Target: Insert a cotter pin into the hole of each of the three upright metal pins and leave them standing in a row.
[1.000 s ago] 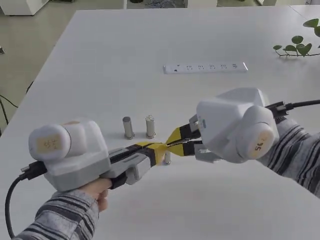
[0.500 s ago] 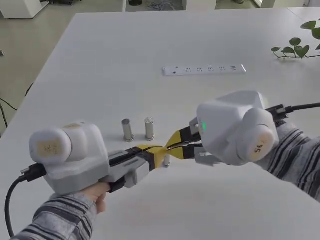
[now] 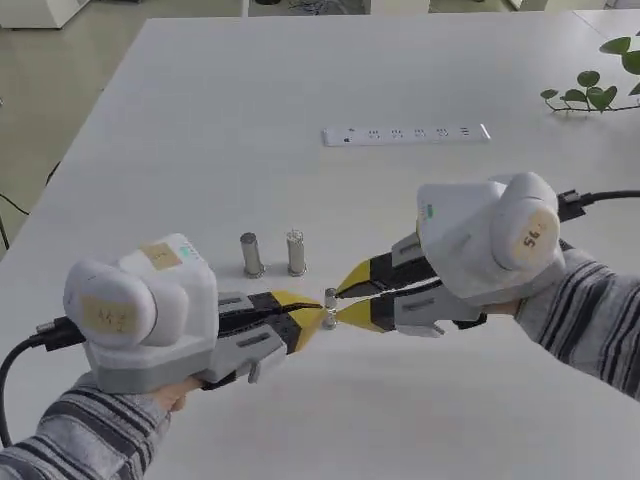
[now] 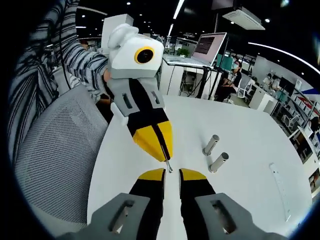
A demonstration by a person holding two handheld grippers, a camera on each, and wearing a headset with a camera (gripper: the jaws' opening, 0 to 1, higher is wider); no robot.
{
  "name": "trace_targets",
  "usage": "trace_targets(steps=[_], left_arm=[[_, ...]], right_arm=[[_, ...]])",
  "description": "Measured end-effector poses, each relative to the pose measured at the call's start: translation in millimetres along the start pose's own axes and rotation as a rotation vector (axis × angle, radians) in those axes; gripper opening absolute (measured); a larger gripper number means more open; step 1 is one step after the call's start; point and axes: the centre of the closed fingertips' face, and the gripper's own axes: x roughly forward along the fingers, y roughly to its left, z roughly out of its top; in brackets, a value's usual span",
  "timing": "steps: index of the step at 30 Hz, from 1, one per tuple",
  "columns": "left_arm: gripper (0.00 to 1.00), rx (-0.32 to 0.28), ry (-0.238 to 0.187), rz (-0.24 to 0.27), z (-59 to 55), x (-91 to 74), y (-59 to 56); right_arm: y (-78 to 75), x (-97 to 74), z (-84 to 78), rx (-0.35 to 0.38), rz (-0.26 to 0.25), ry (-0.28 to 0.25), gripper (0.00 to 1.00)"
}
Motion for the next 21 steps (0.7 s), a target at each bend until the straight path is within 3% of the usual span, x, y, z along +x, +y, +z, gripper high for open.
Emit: trace_targets(steps=[5, 15, 21], left_arm=[[0.0, 0.093, 0.016, -0.042, -2.5, -0.4, -5.7], [0.0, 0.141, 0.009, -0.12, 0.6, -1.4, -16.7], [0.0, 0.151, 0.004, -0.138, 1.5, -1.7, -21.3]], right_arm=[[7.4, 2.3, -3.5, 0.055, 0.053, -0.013, 0.07], [18.5, 5.0, -5.5, 0.106, 0.103, -0.028, 0.05], [25.1, 5.4, -3.9, 0.105, 0.13, -0.033, 0.01]])
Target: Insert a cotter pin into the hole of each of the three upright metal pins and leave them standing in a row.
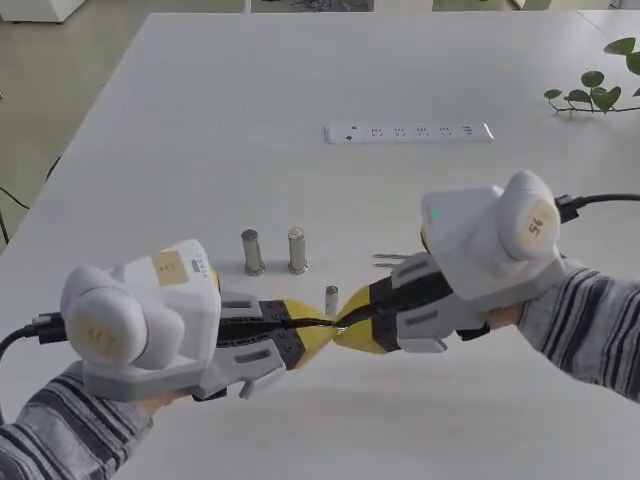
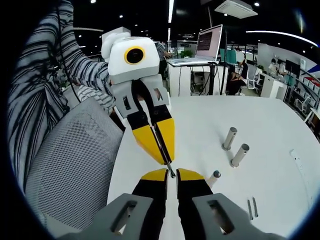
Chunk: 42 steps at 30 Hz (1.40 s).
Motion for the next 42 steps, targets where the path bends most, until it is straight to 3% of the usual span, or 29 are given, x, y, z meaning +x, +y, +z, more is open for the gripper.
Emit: trace_targets(steps=[8, 21, 27, 33, 35, 42], left_arm=[[0.0, -0.006, 0.009, -0.008, -1.9, -0.6, -2.6], [0.0, -0.034, -0.011, 0.041, -3.1, 0.3, -0.2], [0.02, -0.032, -0.002, 0.082, -6.5, 1.3, 7.7], [0.1, -0.044, 0.01, 0.131, -13.6, 5.2, 14.9], [0.12, -0.029, 0.053, 0.17, -22.1, 6.8, 20.0], [0.16, -0.071, 0.063, 0.274, -36.7, 16.9, 34.3]], right_arm=[[2.1, -1.2, -1.0, -0.01, 0.009, 0.01, 0.0], [-0.8, -3.2, -0.8, -0.134, -0.016, 0.044, 0.0], [-4.1, -3.6, -2.2, -0.174, -0.034, 0.062, 0.0], [-19.0, -7.5, -8.7, -0.193, -0.082, 0.098, 0.0], [-25.8, -9.2, -12.8, -0.204, -0.102, 0.119, 0.0], [-41.1, -11.3, -20.7, -0.222, -0.109, 0.153, 0.0]])
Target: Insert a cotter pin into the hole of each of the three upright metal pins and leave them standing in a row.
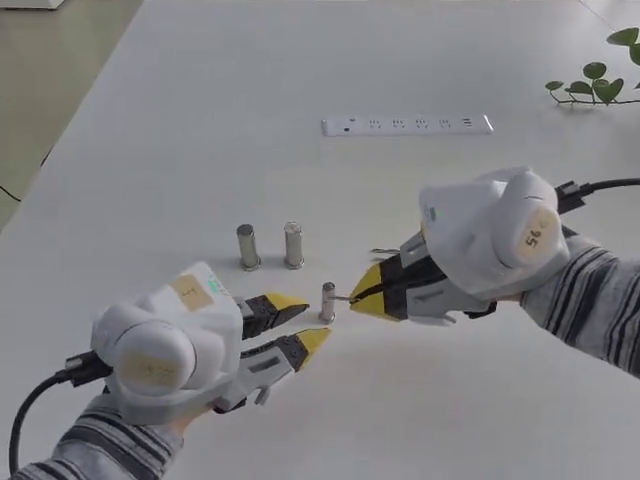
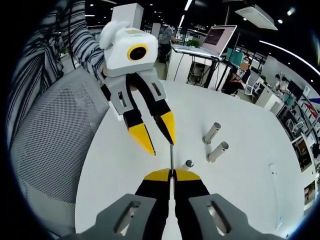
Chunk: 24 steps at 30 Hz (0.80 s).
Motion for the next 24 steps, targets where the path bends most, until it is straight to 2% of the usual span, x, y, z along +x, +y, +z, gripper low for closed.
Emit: trace_targets(steps=[4, 8, 12, 15, 16, 18, 20, 24], left_arm=[[0.17, -0.03, 0.007, 0.067, -5.0, 6.6, 9.1], [0.17, -0.048, 0.019, 0.088, -8.9, 16.5, 12.6], [0.17, -0.094, 0.025, 0.126, -13.0, 26.0, 14.8], [0.19, -0.091, 0.035, 0.144, -15.6, 33.9, 14.3], [0.21, -0.072, 0.039, 0.131, -16.5, 38.0, 11.2], [0.24, -0.048, 0.055, 0.152, -20.1, 42.1, 11.7], [0.22, -0.094, 0.067, 0.164, -24.8, 45.6, 13.9], [0.2, -0.125, 0.061, 0.188, -26.4, 48.9, 20.8]], right_arm=[[-8.1, 2.3, -9.0, -0.011, -0.005, 0.024, 0.0], [-14.5, 4.7, -18.1, -0.012, -0.005, 0.046, 0.0], [-20.5, 8.0, -26.9, -0.011, -0.006, 0.063, 0.0], [-24.2, 11.2, -34.1, -0.016, -0.006, 0.082, 0.0], [-24.6, 12.2, -35.3, -0.018, -0.004, 0.086, 0.0], [-26.1, 15.2, -38.2, -0.018, 0.001, 0.089, 0.0], [-29.1, 19.7, -42.6, -0.021, 0.008, 0.092, 0.0], [-31.5, 24.0, -47.3, -0.027, 0.016, 0.097, 0.0]])
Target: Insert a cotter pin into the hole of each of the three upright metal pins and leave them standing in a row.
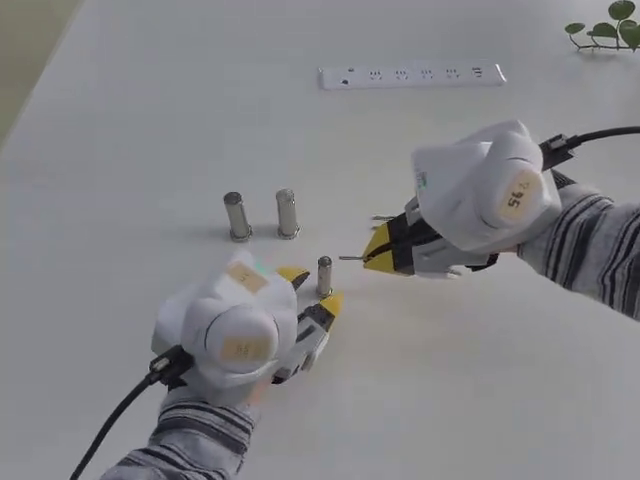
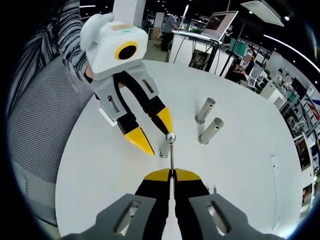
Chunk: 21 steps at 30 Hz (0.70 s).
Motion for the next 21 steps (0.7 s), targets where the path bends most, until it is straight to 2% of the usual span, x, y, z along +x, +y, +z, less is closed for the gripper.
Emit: trace_targets(steps=[4, 10, 15, 21], left_arm=[[0.18, -0.015, -0.004, 0.021, 1.6, 4.4, 4.2], [0.14, -0.044, -0.01, 0.033, 3.4, 7.7, 2.7], [0.12, -0.086, 0.001, 0.048, -0.6, 9.1, 1.1], [0.09, -0.092, 0.003, 0.052, -1.0, 9.9, 1.0]], right_arm=[[0.2, 3.5, -2.1, -0.003, 0.008, 0.003, 0.0], [1.7, 6.0, -1.6, -0.003, 0.018, -0.003, 0.0], [3.1, 6.8, -0.6, 0.001, 0.021, -0.011, 0.0], [2.8, 6.9, 3.0, -0.004, 0.019, -0.021, 0.0]])
